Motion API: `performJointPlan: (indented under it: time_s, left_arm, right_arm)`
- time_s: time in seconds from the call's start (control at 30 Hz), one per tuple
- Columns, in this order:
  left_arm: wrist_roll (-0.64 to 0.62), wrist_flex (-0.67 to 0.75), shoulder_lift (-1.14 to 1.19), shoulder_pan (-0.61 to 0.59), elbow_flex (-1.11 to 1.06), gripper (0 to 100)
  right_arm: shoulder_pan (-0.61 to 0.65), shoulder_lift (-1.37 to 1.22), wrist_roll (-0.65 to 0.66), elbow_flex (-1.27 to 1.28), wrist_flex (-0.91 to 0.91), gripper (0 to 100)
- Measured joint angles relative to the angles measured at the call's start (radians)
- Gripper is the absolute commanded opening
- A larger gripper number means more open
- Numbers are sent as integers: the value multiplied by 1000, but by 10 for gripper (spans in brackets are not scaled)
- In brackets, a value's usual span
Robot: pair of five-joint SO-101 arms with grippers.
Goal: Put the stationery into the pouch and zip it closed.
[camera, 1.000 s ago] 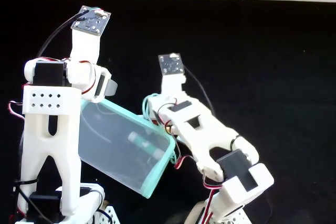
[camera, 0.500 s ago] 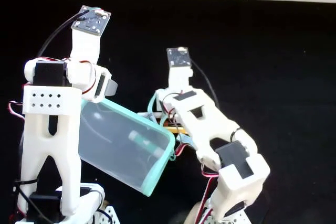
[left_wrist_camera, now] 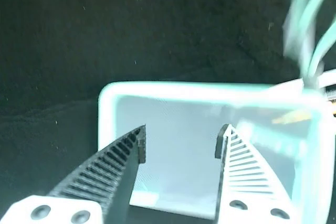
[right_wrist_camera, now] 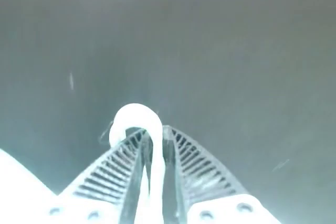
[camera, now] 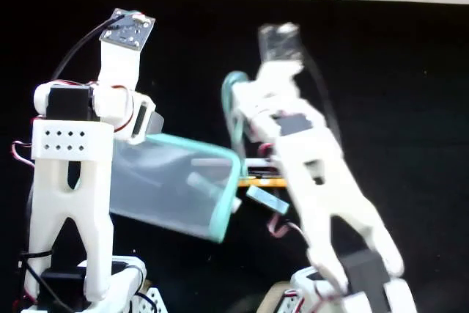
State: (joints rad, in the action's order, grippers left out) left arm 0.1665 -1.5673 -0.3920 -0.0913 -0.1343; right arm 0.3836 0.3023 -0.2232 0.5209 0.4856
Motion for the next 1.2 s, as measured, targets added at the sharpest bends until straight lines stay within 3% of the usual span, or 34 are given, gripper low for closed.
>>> performJointPlan:
  time_s: [0.17, 0.33, 0.57, 0.8, 1.07, 1.2]
  left_arm:
    - [0, -63, 0, 63, 0, 242]
    - [0, -83, -32, 164, 0, 242]
    - [0, -112, -299, 252, 0, 240]
    - [0, -169, -517, 353, -95, 98]
    - [0, -164, -617, 391, -123, 240]
    - [-18, -95, -592, 433, -126, 197]
  right_arm:
    - [-138, 285, 0, -2, 48, 5]
    - [-175, 388, 0, -40, 80, 5]
    - [-176, 394, 0, -238, 169, 5]
    - [-130, 394, 0, -382, 218, 5]
    - [-86, 399, 0, -456, 236, 6]
    - [-84, 399, 0, -456, 236, 6]
